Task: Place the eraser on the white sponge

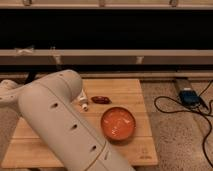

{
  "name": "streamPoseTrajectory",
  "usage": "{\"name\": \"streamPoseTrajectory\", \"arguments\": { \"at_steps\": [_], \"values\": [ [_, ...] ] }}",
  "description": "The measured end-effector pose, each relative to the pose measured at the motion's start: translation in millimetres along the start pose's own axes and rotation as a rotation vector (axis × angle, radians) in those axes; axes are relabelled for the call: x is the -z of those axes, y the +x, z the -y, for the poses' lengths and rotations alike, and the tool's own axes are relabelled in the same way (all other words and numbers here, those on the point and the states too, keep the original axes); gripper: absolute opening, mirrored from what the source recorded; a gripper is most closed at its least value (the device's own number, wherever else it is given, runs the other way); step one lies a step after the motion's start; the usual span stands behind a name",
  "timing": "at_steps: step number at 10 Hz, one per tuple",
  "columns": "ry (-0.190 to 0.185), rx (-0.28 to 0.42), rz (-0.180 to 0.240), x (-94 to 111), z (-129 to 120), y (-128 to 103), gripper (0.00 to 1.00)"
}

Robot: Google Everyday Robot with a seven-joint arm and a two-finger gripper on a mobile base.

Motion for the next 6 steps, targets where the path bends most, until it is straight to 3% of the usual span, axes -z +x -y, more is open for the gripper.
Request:
{"name": "streamPoseTrajectory", "arguments": {
  "at_steps": [6],
  "values": [
    [0.044, -0.038, -0.005, -3.2, 16.0, -9.9, 0.65]
  ]
}}
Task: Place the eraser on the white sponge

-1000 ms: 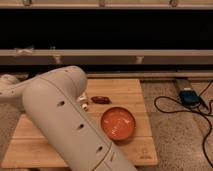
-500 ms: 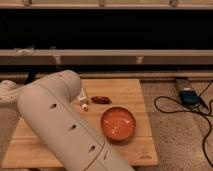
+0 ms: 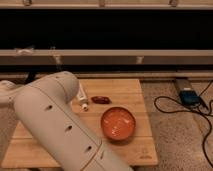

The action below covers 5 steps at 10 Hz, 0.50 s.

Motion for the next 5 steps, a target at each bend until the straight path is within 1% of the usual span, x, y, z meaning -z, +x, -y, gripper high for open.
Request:
{"name": "streamPoseTrajectory", "arguments": {
  "at_steps": [2, 5],
  "values": [
    [0.007, -0.013, -0.005, -3.9, 2.7, -2.9, 0.65],
    [0.0, -0.023, -0.017, -8.1, 5.3, -3.1, 0.64]
  ]
}}
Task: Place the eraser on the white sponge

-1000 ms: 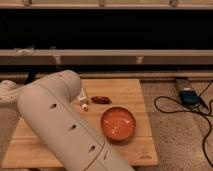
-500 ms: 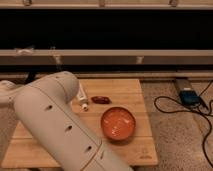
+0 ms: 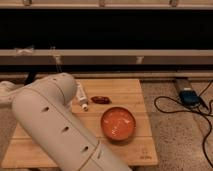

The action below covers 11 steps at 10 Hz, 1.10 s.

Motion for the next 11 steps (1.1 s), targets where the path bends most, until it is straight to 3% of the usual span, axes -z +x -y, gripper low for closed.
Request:
{"name": "streamPoseTrajectory", "arguments": {
  "at_steps": [4, 7, 11],
  "values": [
    [-0.02, -0.001, -0.004, 0.7, -3.9, 3.6, 0.26],
    [-0.033, -0.056, 0.014, 15.3, -4.7, 14.2, 0.01],
    [-0.035, -0.103, 0.062, 46.5, -10.8, 32.1, 0.0]
  ]
}}
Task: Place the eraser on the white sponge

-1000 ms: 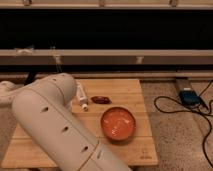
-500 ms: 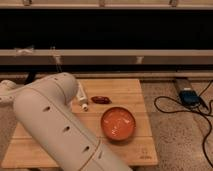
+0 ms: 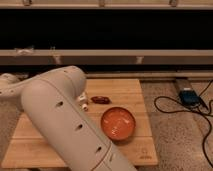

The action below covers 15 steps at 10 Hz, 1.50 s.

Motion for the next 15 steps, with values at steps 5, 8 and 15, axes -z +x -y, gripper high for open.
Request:
{"name": "streamPoseTrajectory", "arguments": {
  "at_steps": [5, 8, 15],
  "values": [
    [-0.043, -0.038, 0.096, 63.1, -24.8, 16.5, 0.0],
    [-0.072, -0.067, 0.117, 75.8, -55.9, 41.6, 0.0],
    [-0.119, -0.187, 0.055, 14.8, -81.6, 104.6, 0.0]
  ]
}}
